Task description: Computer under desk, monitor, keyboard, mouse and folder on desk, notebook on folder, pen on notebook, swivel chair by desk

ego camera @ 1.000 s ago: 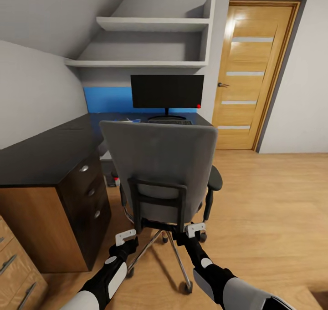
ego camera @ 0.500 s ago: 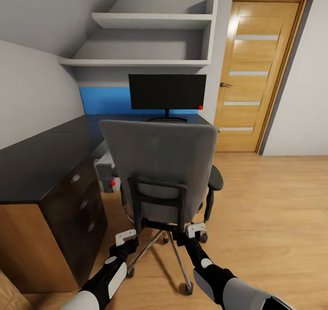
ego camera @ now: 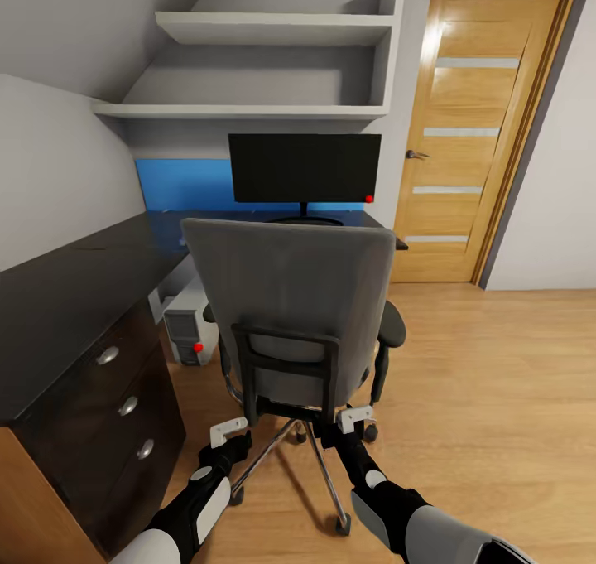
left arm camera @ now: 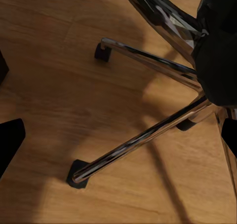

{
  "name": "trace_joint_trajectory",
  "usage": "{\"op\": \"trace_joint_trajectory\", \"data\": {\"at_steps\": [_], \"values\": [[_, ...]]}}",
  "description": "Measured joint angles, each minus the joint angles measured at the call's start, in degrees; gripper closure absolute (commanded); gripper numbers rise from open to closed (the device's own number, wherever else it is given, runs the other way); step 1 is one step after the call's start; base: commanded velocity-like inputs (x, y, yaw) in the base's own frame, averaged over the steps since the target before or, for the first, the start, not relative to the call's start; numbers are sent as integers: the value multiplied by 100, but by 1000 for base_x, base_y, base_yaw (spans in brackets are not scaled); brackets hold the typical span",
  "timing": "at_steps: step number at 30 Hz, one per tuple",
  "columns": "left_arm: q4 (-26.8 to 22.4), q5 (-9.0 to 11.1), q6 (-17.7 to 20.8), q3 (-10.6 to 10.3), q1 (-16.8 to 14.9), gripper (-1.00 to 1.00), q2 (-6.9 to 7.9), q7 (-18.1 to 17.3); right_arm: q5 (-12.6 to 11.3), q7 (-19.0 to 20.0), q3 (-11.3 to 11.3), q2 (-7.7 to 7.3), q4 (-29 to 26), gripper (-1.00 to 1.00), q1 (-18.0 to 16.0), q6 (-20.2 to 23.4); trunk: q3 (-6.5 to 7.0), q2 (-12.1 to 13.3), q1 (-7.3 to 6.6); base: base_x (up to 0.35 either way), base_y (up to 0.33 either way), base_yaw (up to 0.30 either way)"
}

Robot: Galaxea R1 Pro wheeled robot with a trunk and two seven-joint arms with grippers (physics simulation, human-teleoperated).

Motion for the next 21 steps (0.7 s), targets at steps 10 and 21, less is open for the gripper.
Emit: {"op": "trace_joint_trajectory", "data": {"at_steps": [10,21], "values": [[46,-1,0,-1,0,-100,0,-2,7,1,7,1,-14,-100,1,1,0,0,0,325,0,0],[58,7,-1,1,1,-100,-7,3,-1,1,6,1,-5,-100,0,-2,0,0,0,325,0,0]]}}
